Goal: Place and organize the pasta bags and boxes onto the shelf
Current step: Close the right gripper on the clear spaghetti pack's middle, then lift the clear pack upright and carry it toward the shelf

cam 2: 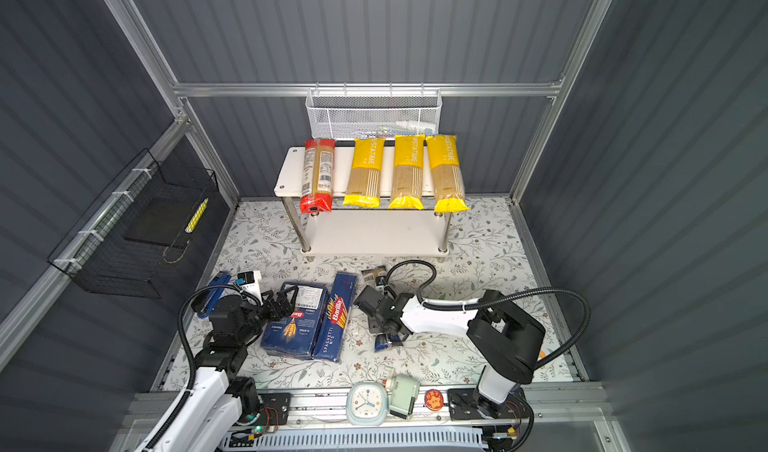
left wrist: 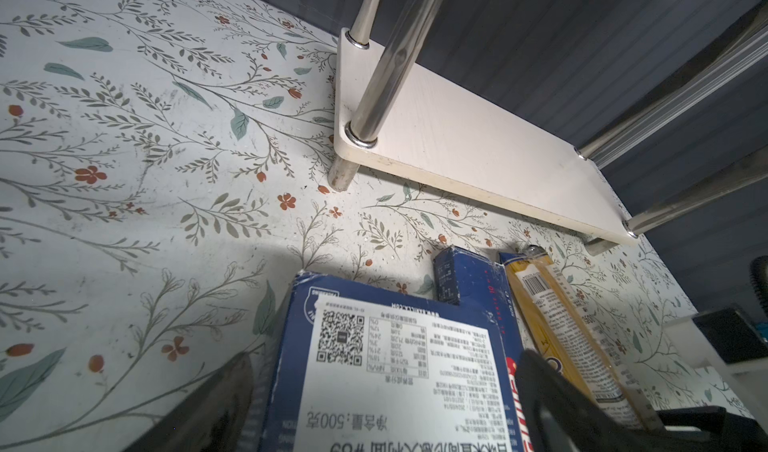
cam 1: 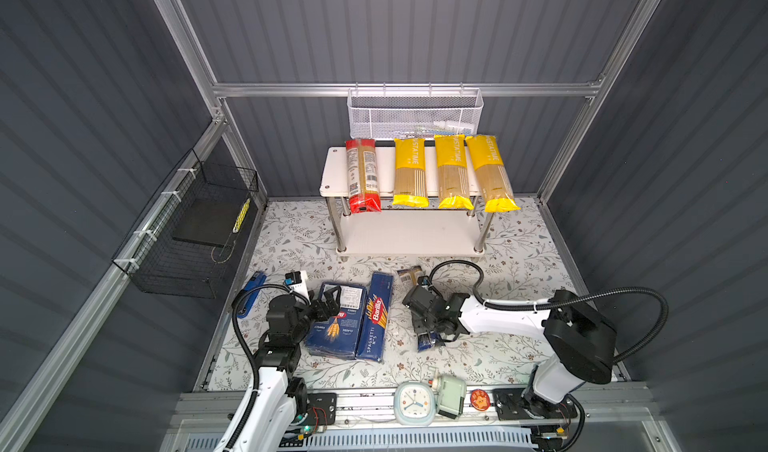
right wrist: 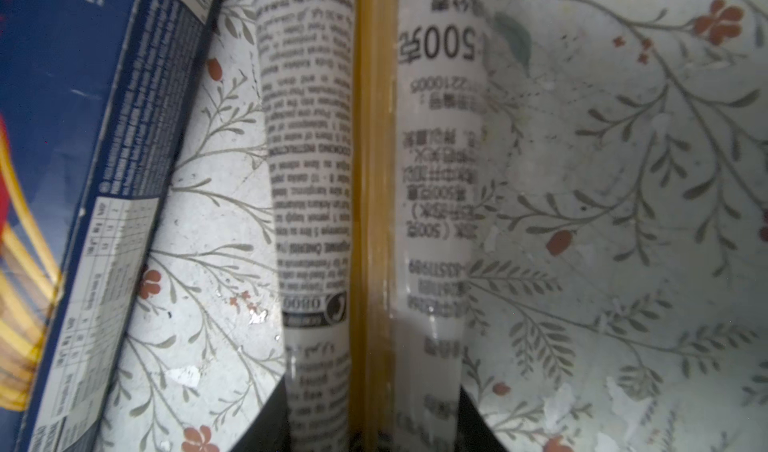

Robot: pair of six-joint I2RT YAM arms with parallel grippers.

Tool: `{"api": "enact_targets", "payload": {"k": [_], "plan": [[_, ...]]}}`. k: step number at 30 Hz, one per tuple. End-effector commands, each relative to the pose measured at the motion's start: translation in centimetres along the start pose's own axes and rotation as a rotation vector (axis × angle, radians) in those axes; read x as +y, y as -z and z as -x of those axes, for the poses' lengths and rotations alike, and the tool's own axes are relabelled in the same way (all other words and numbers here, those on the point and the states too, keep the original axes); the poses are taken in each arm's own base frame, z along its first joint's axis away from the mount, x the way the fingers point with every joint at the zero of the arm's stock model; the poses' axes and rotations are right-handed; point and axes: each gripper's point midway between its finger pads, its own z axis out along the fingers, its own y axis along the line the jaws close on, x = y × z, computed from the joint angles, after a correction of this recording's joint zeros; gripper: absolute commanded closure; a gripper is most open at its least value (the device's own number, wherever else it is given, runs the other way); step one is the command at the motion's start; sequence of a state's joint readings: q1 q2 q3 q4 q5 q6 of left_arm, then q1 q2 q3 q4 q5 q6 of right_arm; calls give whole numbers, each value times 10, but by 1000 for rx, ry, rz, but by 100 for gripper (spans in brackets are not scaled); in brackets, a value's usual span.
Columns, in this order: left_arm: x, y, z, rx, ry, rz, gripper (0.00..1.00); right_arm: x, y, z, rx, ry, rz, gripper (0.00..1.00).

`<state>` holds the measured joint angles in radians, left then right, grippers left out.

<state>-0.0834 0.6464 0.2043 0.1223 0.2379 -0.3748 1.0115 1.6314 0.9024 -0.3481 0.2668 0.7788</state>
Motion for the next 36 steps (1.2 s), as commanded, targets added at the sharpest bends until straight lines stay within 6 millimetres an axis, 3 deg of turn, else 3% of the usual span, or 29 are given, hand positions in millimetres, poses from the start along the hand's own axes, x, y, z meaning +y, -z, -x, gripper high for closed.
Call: {"api": "enact_targets", "payload": {"k": [1, 11, 23, 29, 36], "plan": [[-1, 0, 1, -7, -4, -14, 1, 0, 15, 17, -75, -20, 17, 68], [-1, 0, 1, -7, -3, -14, 1, -4, 47, 34, -161, -32, 51, 75], [-1, 0, 1, -9, -3, -13, 1, -27, 89, 51, -294, -69, 52, 78], [-1, 0, 0, -9, -2, -14, 1, -42, 95, 57, -298, -88, 23, 79], [-2, 1, 1, -12, -5, -16, 1, -51, 102, 78, -324, -103, 35, 79]]}}
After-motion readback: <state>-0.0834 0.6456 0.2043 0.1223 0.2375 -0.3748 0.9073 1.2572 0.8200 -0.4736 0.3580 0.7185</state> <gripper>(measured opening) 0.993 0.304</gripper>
